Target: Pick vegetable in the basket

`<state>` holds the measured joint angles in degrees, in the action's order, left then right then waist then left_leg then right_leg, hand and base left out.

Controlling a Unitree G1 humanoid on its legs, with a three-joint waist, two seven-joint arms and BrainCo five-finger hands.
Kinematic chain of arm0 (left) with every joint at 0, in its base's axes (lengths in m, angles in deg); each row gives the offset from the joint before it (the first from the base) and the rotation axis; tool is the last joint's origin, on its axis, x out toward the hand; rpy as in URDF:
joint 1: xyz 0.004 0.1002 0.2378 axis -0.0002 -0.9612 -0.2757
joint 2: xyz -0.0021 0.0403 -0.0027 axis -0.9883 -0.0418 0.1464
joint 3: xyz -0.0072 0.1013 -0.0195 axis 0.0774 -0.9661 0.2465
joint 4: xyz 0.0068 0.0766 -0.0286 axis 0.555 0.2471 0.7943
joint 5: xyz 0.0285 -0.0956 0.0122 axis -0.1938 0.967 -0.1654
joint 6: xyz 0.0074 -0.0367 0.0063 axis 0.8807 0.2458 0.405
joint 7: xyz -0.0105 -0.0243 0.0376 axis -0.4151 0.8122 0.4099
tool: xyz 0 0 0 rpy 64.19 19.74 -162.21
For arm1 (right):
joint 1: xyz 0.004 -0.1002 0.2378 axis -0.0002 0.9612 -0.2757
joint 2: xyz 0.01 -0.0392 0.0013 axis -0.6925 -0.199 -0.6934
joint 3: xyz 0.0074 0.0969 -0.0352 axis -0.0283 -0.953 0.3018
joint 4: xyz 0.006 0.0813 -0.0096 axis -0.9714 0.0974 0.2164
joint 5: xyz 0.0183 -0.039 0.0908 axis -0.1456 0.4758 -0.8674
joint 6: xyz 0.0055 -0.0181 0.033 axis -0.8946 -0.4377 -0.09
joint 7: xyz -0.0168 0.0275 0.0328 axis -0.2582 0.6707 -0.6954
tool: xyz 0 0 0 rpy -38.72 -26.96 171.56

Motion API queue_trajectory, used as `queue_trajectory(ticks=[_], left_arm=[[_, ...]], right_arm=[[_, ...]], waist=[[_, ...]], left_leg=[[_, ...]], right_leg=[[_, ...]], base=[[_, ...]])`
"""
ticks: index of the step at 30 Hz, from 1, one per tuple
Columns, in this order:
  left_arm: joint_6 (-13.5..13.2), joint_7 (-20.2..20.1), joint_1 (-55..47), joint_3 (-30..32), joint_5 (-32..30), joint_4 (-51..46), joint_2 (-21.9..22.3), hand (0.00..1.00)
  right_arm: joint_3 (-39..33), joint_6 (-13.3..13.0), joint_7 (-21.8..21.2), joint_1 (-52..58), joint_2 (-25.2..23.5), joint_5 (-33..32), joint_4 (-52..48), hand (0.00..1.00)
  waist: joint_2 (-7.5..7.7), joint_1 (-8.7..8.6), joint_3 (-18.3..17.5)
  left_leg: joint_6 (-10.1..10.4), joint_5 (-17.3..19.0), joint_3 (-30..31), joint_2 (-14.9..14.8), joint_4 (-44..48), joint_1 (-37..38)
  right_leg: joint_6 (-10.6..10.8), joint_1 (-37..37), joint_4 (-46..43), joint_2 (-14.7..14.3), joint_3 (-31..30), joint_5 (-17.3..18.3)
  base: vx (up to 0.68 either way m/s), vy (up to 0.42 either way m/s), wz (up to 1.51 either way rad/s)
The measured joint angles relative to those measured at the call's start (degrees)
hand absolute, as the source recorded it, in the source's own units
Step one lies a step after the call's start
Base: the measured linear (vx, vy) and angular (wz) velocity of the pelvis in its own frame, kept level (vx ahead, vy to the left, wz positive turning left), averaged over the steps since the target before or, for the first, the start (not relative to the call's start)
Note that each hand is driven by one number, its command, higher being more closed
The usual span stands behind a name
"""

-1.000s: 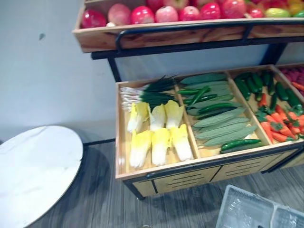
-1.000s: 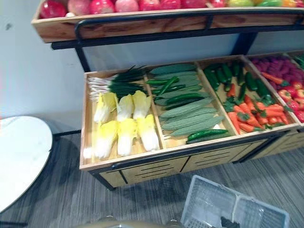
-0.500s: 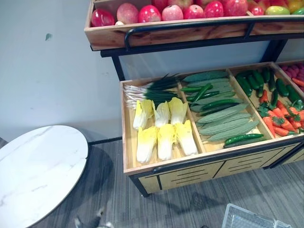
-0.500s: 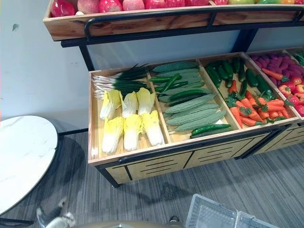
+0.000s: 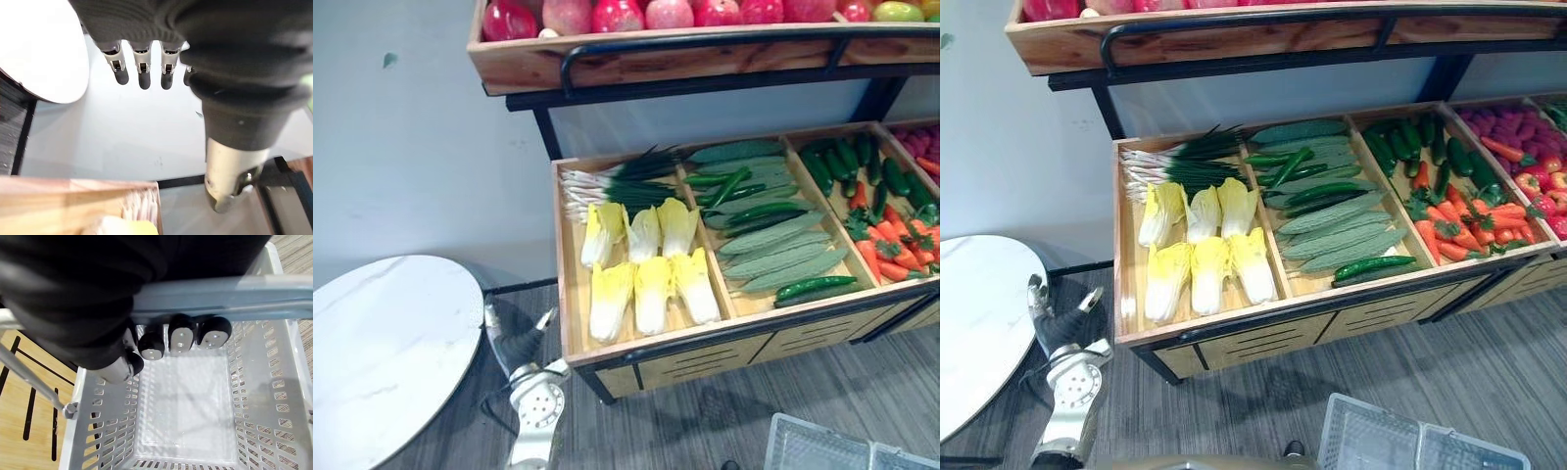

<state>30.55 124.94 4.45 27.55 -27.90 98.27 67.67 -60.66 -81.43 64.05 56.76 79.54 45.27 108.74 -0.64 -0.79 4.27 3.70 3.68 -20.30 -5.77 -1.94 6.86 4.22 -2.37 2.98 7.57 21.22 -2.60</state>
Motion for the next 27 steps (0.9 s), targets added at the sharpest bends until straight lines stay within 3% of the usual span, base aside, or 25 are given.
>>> queue_trajectory(ticks=[8, 11, 18, 27], left_arm=[[4.7, 1.4, 4.0, -4.0, -0.1, 2.2, -0.5, 0.00], [6.8, 3.2, 4.9, -4.5, -0.6, 4.6, -0.7, 0.00], [9.7, 6.2, 6.8, -7.7, -2.8, 10.0, -1.2, 0.00], [15.9, 8.9, 7.1, -7.4, -5.2, 18.3, -1.2, 0.00]], right_arm=[[2.3, -0.3, -0.1, 0.8, 0.0, 0.7, -0.9, 1.00], [4.2, -0.4, -0.1, 0.9, -0.1, 1.8, -1.4, 1.00], [7.7, -1.2, 0.2, 0.9, -0.1, 2.3, -2.2, 1.00], [10.8, -2.3, 0.5, 1.2, -0.1, 4.0, -2.5, 1.00]], waist=[[0.34, -1.04, -0.2], [0.57, -2.31, -0.4], [0.84, -2.31, -0.4], [0.91, -2.43, -0.4]], left_leg=[[0.3, 1.1, -4.3, 0.0, 0.5, 0.4], [0.4, 1.2, -4.6, 0.0, 0.4, 0.4], [0.8, 1.5, -6.2, -0.6, 0.4, 1.2], [1.2, 1.7, -7.4, -1.0, 0.7, 1.5]], right_leg=[[-0.2, 1.8, 0.8, -0.3, -4.5, -0.8], [0.0, 2.0, 0.8, -0.4, -4.8, -0.9], [0.1, 2.2, 0.9, -1.3, -6.3, -1.6], [0.0, 2.4, 0.9, -1.7, -7.6, -1.7]], base=[[-0.05, -0.008, -0.28], [0.00, -0.013, -0.08], [0.00, -0.022, -0.12], [-0.04, -0.028, -0.07]])
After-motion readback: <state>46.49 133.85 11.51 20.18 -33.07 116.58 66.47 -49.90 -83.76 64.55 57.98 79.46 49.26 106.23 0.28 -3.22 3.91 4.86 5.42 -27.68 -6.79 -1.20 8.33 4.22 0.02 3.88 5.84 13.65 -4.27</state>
